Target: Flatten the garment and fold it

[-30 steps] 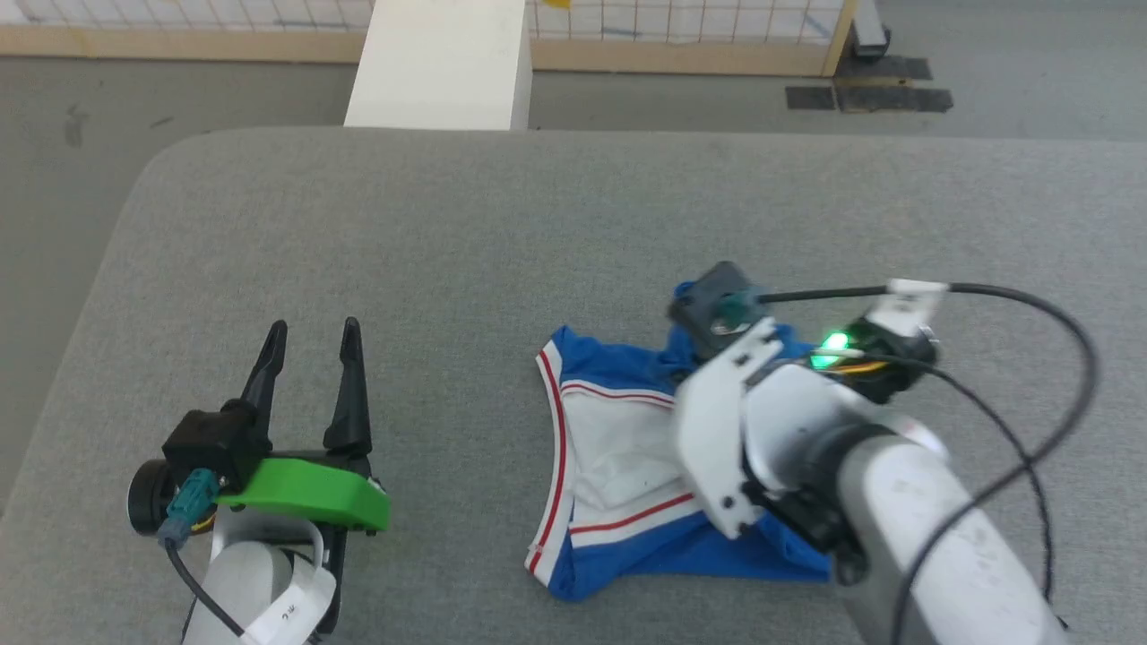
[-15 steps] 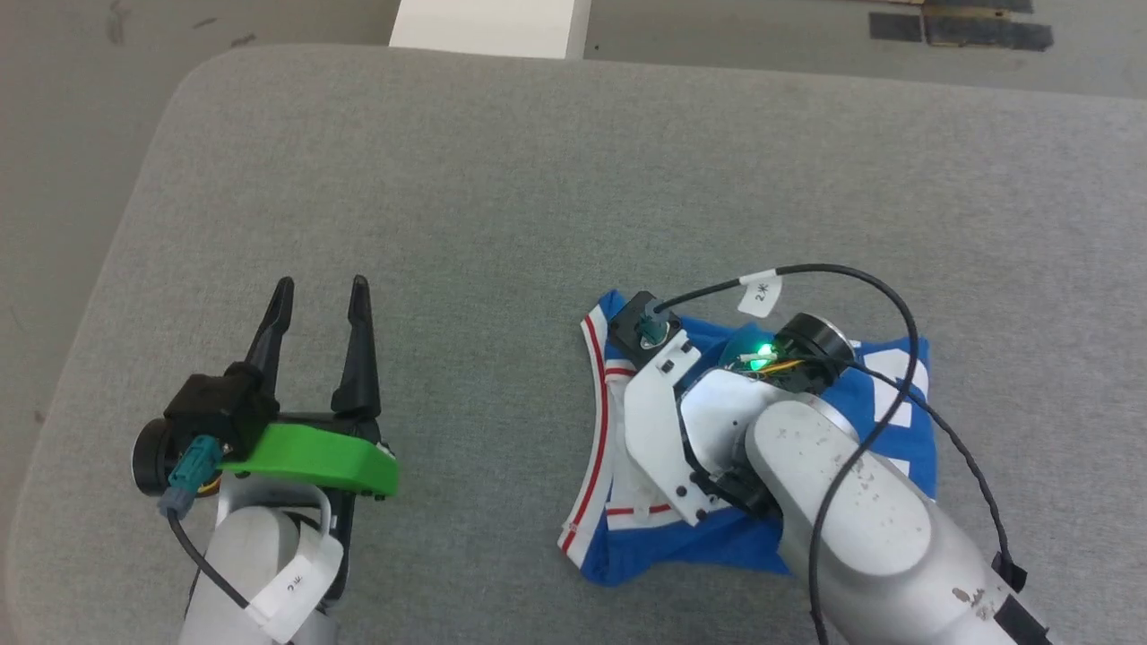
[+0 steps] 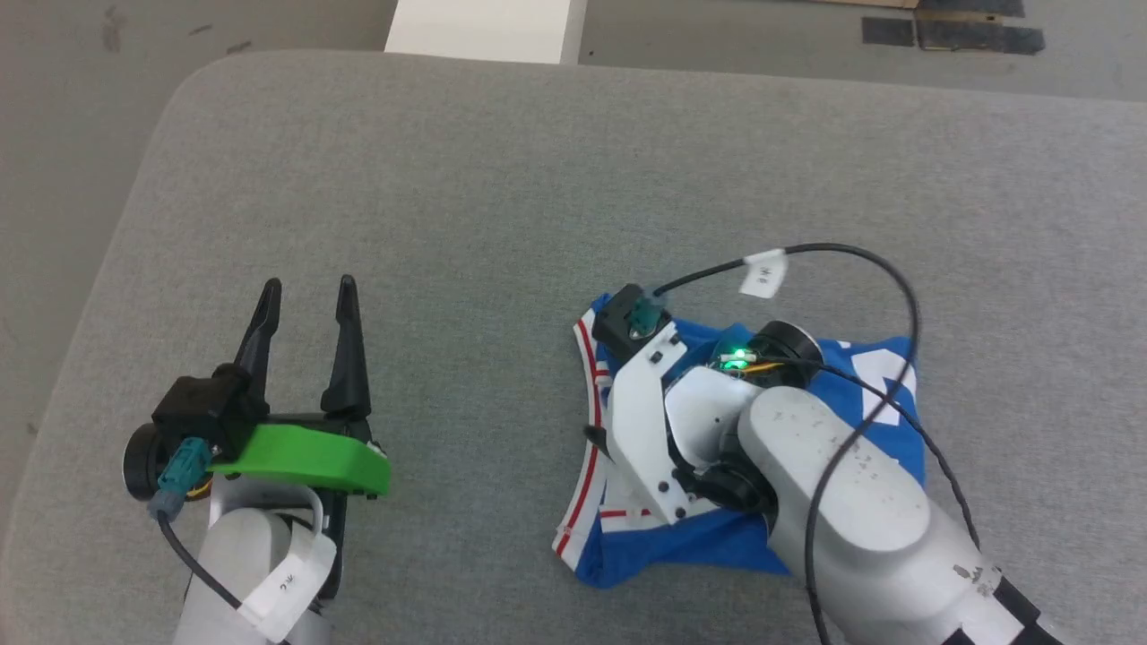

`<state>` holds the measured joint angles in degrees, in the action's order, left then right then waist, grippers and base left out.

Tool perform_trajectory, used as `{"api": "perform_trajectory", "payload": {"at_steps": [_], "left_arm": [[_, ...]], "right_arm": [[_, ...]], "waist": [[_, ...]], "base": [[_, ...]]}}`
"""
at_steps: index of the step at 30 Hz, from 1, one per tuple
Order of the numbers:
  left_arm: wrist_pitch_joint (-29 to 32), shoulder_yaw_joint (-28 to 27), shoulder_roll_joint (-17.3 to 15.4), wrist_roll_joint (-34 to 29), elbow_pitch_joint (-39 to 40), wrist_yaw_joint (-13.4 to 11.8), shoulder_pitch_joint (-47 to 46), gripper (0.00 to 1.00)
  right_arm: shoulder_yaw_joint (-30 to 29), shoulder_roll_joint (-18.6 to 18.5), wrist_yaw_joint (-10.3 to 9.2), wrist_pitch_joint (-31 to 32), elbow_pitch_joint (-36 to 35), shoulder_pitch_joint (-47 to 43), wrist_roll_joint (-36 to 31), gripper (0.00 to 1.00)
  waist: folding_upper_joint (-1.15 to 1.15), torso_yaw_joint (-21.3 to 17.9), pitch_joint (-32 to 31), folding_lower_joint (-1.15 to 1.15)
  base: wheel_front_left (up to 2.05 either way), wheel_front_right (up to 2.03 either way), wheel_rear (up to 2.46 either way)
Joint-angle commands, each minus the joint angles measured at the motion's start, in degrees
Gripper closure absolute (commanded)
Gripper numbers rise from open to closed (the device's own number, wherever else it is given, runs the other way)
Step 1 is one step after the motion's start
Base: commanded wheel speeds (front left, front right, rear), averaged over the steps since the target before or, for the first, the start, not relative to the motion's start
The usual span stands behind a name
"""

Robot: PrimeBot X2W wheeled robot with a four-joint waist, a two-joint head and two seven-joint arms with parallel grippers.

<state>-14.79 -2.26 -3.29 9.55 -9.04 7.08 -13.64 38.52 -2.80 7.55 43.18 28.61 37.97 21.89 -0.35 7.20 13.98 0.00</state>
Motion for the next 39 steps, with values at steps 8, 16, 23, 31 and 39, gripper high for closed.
{"api": "perform_trajectory", "payload": {"at_steps": [8,16,23,31,39], "left_arm": [[-0.2,-1.1,0.2,-0.2,-0.5,0.4,2.5,0.0],[-0.2,-1.5,0.2,0.1,-0.8,0.4,5.1,0.0],[-0.2,-2.0,0.3,0.3,-1.0,0.4,7.5,0.0],[-0.2,-2.0,0.3,0.6,-0.8,0.4,9.7,0.0],[-0.2,-1.6,0.4,0.9,-1.1,0.4,10.5,0.0]], "right_arm": [[-8.0,-0.1,-0.06,-19.7,-10.2,-4.4,4.5,0.0],[-23.2,-0.1,-0.06,-40.0,-16.7,-14.9,-2.1,0.0],[-30.2,-0.1,-0.06,-49.5,-20.5,-25.1,-7.4,0.0],[-34.7,-0.9,-0.06,-53.8,-21.6,-32.4,-13.9,0.0],[-37.3,-4.2,-0.06,-53.2,-23.0,-36.4,-14.5,0.0]], "waist": [[0.35,-3.9,-5.3,0.0],[0.35,-7.0,-9.4,0.0],[0.35,-9.3,-12.1,0.0],[0.35,-10.8,-13.9,0.0],[0.35,-11.0,-14.5,0.0]], "base": [[0.0,0.0,0.0],[0.0,0.0,0.0],[0.0,0.0,0.0],[0.0,0.0,0.0],[0.0,0.0,0.0]]}}
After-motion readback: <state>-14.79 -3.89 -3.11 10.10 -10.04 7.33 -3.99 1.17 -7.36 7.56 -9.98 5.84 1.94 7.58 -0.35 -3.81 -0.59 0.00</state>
